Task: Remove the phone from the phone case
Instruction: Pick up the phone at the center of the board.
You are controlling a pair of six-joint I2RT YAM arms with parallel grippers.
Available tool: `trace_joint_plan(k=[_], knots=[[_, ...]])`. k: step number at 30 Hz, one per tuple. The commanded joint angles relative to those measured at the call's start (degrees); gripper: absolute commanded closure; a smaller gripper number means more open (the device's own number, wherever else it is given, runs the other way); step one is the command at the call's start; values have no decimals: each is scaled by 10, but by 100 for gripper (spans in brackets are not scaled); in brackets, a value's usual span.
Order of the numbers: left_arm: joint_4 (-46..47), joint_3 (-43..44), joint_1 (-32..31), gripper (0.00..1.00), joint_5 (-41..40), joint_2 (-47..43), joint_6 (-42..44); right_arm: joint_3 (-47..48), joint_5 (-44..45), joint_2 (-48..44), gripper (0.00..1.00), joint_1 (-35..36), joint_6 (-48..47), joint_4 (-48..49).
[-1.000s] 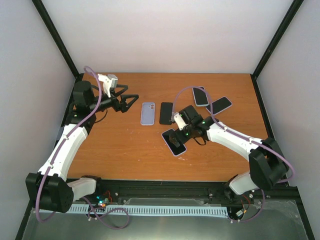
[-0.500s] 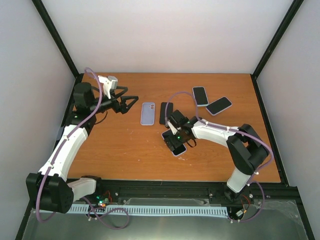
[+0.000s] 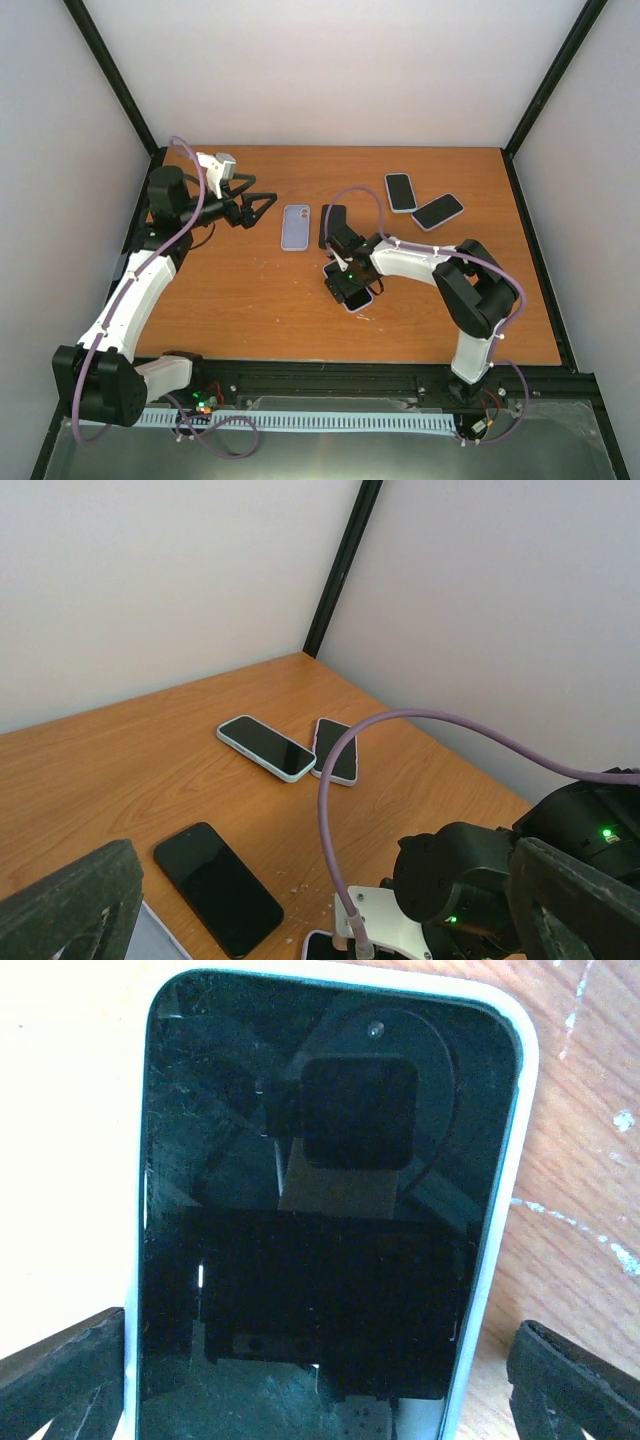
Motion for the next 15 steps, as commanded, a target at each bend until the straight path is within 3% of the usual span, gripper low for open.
trace_joint_plan(k=[1, 6, 15], knots=[[19, 2, 5, 0, -1, -5, -4, 6, 13, 27, 0, 7, 15, 0], [20, 1, 5, 0, -4, -4, -6, 9, 1, 51, 2, 7, 20, -10], [21, -4, 5, 0, -10, -5, -10, 2, -5, 50, 23, 7, 23, -20]])
